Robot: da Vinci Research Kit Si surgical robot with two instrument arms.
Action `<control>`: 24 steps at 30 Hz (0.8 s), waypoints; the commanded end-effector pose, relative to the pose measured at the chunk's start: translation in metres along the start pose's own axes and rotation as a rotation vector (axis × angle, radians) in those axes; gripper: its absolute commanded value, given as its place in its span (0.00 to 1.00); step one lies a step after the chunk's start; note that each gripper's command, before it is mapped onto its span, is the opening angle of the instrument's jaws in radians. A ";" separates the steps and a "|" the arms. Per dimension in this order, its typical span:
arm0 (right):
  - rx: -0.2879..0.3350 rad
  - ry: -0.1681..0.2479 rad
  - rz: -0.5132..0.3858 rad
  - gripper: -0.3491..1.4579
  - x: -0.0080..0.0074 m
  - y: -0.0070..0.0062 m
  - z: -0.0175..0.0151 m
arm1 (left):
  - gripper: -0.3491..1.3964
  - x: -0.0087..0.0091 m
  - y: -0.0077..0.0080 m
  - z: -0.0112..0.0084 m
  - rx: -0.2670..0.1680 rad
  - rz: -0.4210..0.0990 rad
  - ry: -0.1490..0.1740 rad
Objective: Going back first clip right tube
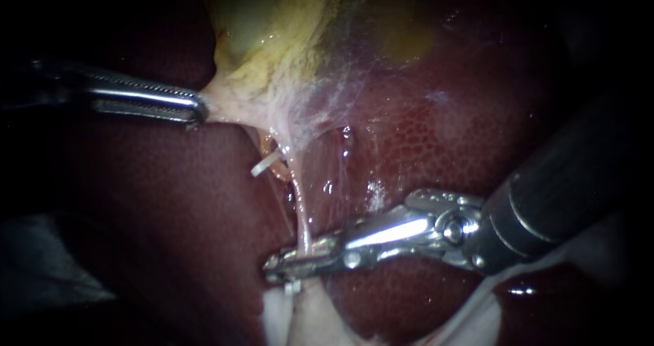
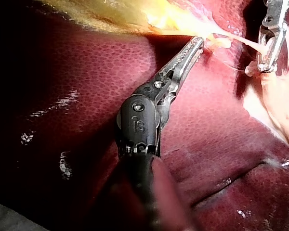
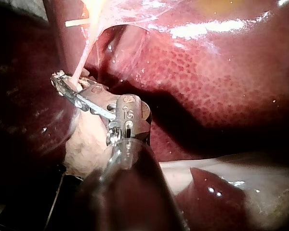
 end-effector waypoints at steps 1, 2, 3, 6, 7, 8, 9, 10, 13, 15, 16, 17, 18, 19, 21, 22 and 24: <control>0.000 0.000 -0.006 0.00 0.0000 0.0001 0.0001 | 0.00 0.0000 0.0000 0.0000 0.000 0.000 0.000; -0.003 -0.002 -0.006 0.00 0.0000 0.0002 0.0001 | 0.00 0.0000 0.0000 0.0000 0.000 0.000 0.000; 0.000 0.003 -0.007 0.05 -0.0001 0.0004 0.0002 | 0.00 0.0000 0.0000 0.0000 0.000 0.000 0.000; -0.001 0.005 -0.046 0.26 -0.0006 0.0013 0.0006 | 0.00 0.0000 0.0000 0.0000 0.000 0.000 0.000; -0.003 0.005 -0.054 0.31 -0.0008 0.0016 0.0007 | 0.00 0.0000 0.0000 0.0000 0.000 0.000 0.000; -0.004 0.005 -0.055 0.35 -0.0010 0.0020 0.0009 | 0.00 0.0000 0.0000 0.0000 0.000 0.000 0.000; -0.009 0.006 -0.057 0.38 -0.0013 0.0025 0.0011 | 0.00 0.0000 0.0000 0.0000 0.000 0.000 0.000; -0.015 0.010 -0.059 0.40 -0.0015 0.0029 0.0012 | 0.00 0.0000 0.0000 0.0000 0.000 0.000 0.000; -0.037 0.024 -0.069 0.43 -0.0021 0.0041 0.0013 | 0.00 0.0000 0.0000 0.0000 0.000 0.000 0.000; -0.048 0.030 -0.074 0.44 -0.0023 0.0049 0.0012 | 0.00 0.0000 0.0000 0.0000 0.000 0.000 0.000; -0.055 0.035 -0.074 0.44 -0.0024 0.0053 0.0011 | 0.00 0.0000 0.0000 0.0000 0.000 0.000 0.000; -0.060 0.042 -0.072 0.45 -0.0025 0.0056 0.0010 | 0.00 0.0000 0.0000 0.0000 0.000 0.000 0.000; -0.065 0.046 -0.071 0.45 -0.0025 0.0061 0.0008 | 0.00 0.0000 0.0000 0.0000 0.000 0.000 0.000; -0.070 0.050 -0.070 0.45 -0.0025 0.0064 0.0006 | 0.00 0.0000 0.0000 0.0000 0.000 0.000 0.000; -0.079 0.053 -0.069 0.45 -0.0026 0.0070 0.0001 | 0.00 0.0000 0.0000 0.0000 0.000 0.000 0.000; -0.086 0.054 -0.068 0.45 -0.0026 0.0072 -0.0001 | 0.00 0.0000 0.0000 0.0000 0.000 0.000 0.000; -0.089 0.057 -0.067 0.45 -0.0026 0.0075 -0.0004 | 0.00 0.0000 0.0000 0.0000 0.000 0.000 0.000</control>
